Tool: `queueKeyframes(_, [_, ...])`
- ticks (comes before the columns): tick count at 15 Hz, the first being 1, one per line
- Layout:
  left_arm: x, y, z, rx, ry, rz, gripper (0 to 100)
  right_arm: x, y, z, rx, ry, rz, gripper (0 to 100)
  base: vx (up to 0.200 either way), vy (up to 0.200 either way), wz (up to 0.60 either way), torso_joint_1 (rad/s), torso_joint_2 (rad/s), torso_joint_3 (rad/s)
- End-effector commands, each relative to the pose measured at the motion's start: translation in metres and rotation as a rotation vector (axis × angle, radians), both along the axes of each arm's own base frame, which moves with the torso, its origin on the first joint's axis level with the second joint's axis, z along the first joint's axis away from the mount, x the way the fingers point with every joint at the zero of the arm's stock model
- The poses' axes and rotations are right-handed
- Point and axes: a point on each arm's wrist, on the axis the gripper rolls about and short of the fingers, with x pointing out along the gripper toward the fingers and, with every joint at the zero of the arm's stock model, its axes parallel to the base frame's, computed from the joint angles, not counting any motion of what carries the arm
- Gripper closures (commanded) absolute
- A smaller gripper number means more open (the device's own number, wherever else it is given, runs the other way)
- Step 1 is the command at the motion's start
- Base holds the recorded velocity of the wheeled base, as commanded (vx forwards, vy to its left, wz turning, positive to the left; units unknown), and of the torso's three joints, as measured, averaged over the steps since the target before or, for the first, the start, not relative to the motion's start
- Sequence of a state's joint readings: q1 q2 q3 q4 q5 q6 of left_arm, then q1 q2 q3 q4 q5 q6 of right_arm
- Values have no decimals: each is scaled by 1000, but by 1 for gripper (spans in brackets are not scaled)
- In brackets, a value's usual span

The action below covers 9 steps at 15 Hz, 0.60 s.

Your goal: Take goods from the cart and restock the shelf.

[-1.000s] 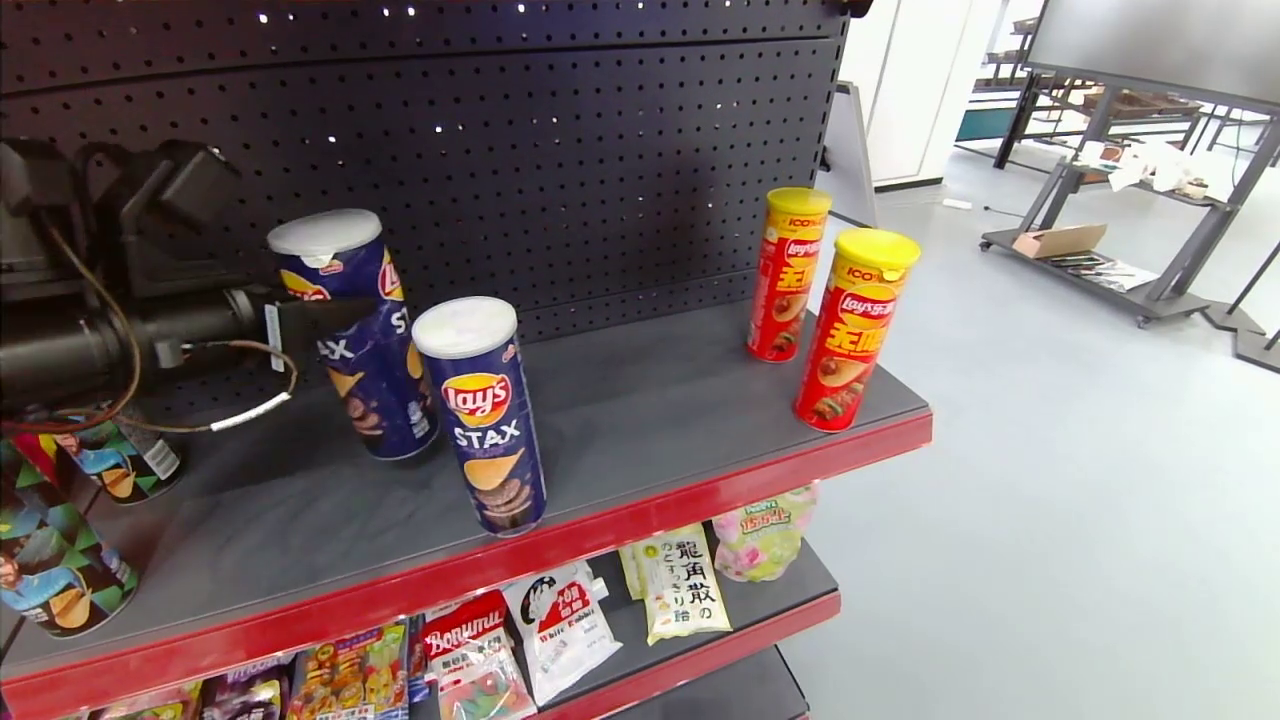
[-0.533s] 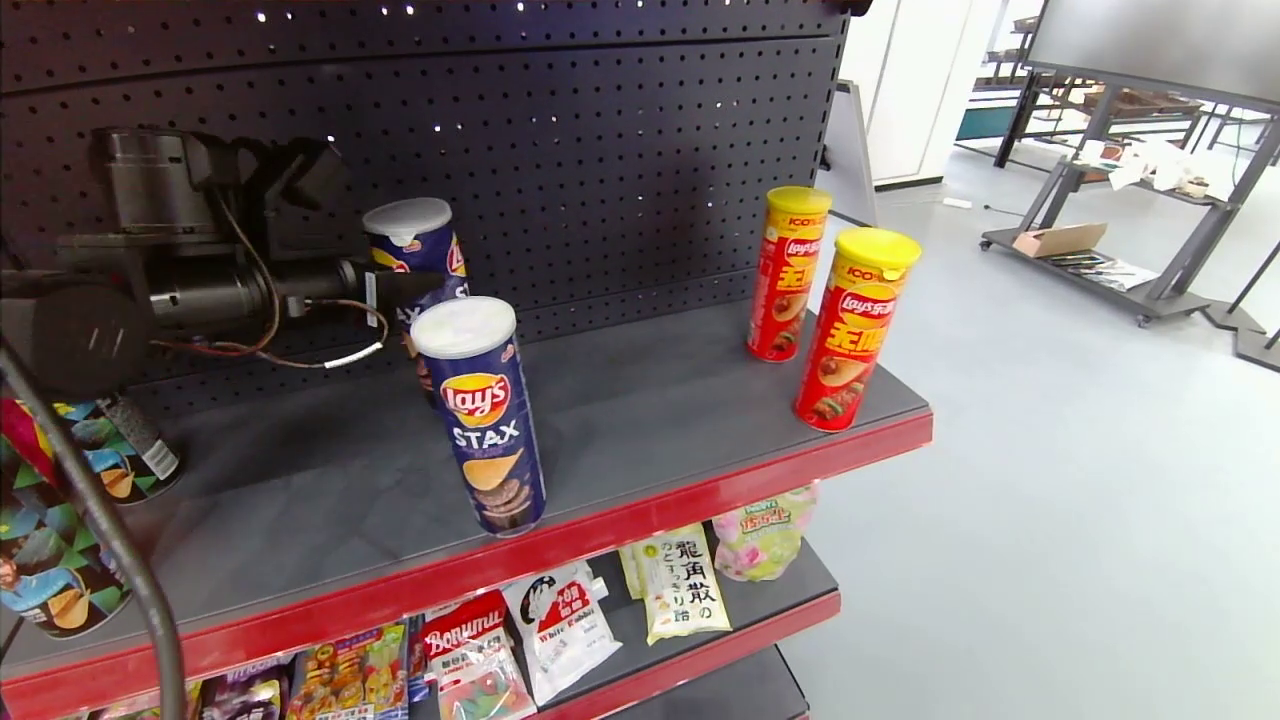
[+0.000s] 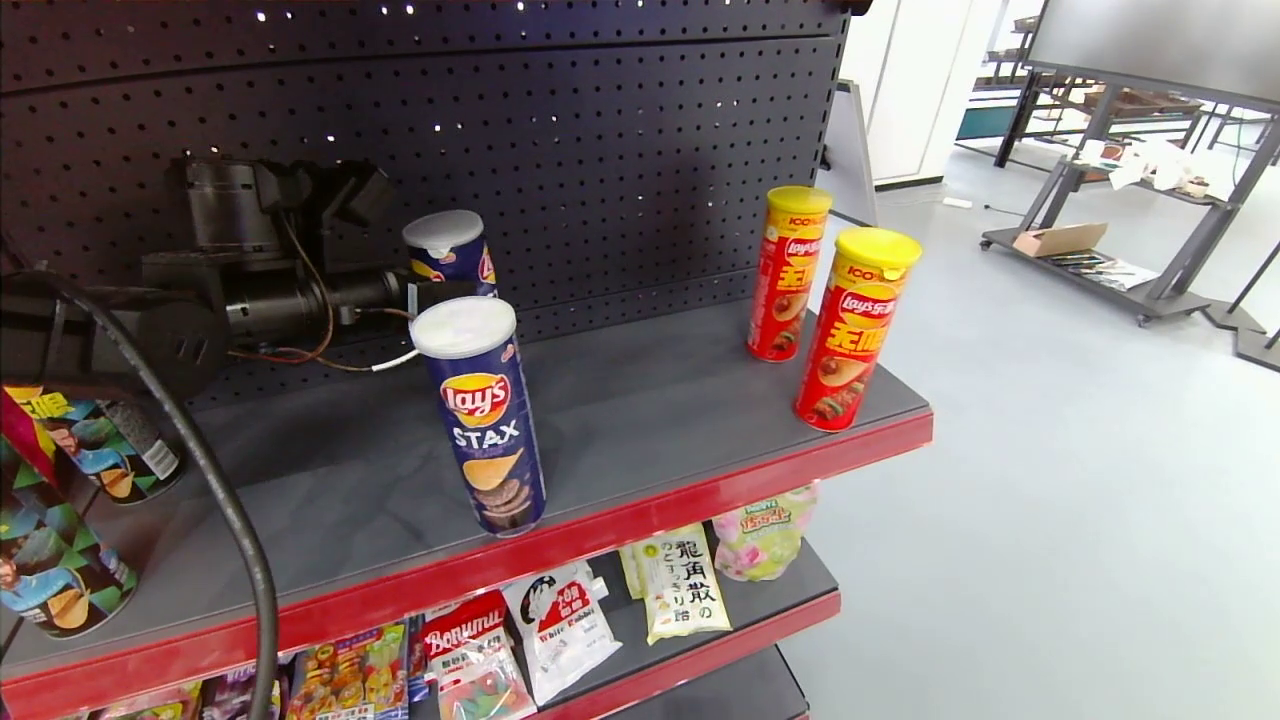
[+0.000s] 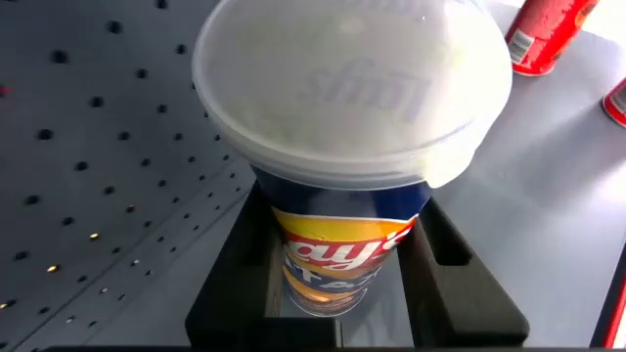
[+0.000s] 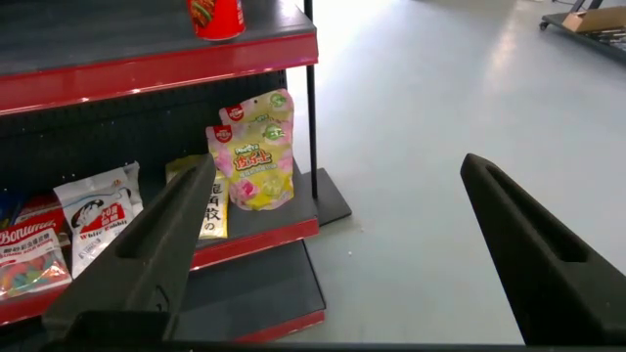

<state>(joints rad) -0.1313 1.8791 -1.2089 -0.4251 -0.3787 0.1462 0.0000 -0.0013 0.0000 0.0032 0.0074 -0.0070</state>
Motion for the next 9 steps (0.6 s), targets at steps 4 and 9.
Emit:
queueKeyframes(4, [2,0,-2,-1,4,-2,100,0,0,0,-1,1,0,0,0,0,0,0,0,0])
queueKeyframes(9, [4,-2,-3,-11,6,-52,100,0,0,0,-1,1,0,0,0,0,0,0,0,0])
